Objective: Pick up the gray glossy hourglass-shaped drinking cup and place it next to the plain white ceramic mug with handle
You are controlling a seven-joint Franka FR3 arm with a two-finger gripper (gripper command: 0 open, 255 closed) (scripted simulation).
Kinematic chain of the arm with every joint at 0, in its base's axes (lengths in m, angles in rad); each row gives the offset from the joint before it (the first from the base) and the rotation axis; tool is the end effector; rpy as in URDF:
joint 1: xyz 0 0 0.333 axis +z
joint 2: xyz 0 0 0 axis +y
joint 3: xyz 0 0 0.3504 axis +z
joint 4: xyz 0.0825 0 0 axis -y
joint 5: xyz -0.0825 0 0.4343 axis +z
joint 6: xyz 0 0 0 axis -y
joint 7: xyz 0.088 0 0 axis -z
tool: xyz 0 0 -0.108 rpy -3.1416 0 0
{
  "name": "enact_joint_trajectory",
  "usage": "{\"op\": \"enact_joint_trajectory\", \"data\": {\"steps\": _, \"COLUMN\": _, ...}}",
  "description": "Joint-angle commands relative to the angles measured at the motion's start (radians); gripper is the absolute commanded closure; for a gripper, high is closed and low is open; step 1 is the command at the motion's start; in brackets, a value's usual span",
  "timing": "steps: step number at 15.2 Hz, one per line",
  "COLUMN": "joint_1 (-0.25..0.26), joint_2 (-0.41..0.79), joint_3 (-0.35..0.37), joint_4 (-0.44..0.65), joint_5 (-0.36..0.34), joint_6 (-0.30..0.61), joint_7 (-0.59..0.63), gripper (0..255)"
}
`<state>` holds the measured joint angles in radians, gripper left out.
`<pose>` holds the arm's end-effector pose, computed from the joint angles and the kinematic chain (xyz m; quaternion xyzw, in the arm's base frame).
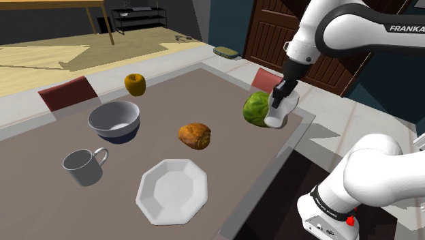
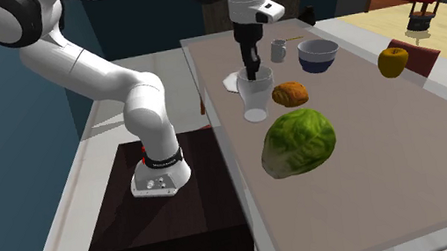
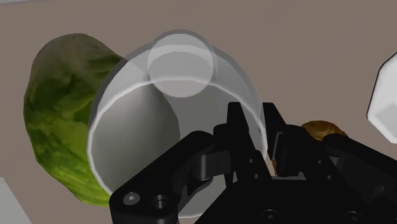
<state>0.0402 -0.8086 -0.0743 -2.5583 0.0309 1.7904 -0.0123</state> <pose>0.3381 -0.0119 0.5336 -0.9989 0.0030 -0.0201 0.0417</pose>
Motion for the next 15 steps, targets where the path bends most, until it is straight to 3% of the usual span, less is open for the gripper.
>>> {"op": "enact_joint_trajectory", "data": {"steps": 1, "joint_1": 0.000, "joint_2": 0.000, "joint_3": 0.000, "joint_4": 0.029, "joint_5": -0.001, "joint_6": -0.029, "joint_7": 0.001, "gripper": 255}}
{"op": "enact_joint_trajectory", "data": {"steps": 15, "joint_1": 0.005, "joint_2": 0.036, "joint_3": 0.004, "joint_4": 0.239, "joint_5": 0.003, "joint_6": -0.203, "joint_7": 0.012, "gripper": 255}}
